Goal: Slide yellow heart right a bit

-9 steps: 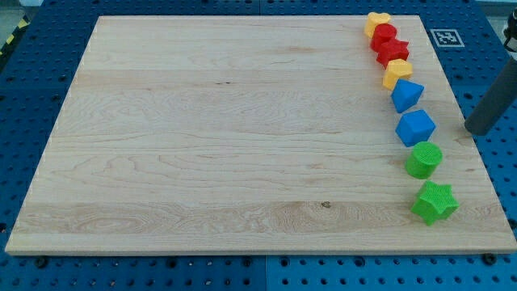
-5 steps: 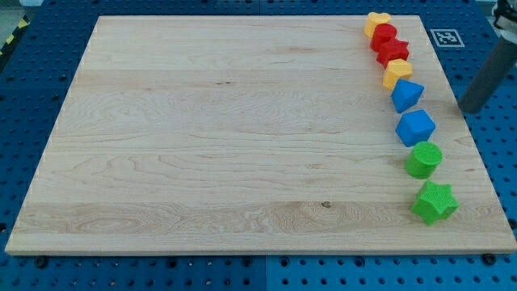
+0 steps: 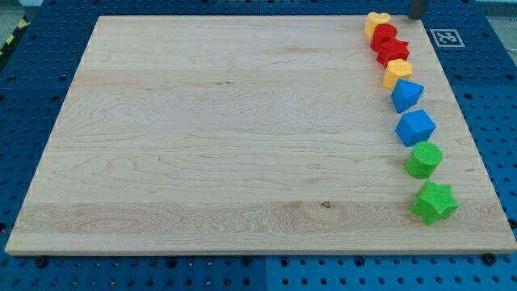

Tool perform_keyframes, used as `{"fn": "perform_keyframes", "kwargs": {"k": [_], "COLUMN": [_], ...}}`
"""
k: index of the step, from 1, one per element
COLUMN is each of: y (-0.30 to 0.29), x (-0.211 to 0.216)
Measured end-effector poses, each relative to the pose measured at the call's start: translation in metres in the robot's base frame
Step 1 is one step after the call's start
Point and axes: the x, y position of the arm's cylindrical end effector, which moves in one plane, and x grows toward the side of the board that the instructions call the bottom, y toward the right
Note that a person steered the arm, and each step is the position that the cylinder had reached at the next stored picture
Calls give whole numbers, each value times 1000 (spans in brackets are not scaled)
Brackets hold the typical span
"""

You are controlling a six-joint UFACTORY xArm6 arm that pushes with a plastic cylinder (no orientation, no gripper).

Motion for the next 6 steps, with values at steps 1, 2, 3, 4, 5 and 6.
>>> {"fn": "perform_keyframes", "kwargs": {"k": [1, 2, 3, 4, 5, 6], "y": [-35, -67, -91, -93, -93, -90], "x": [0, 0, 10, 42, 42, 42]}}
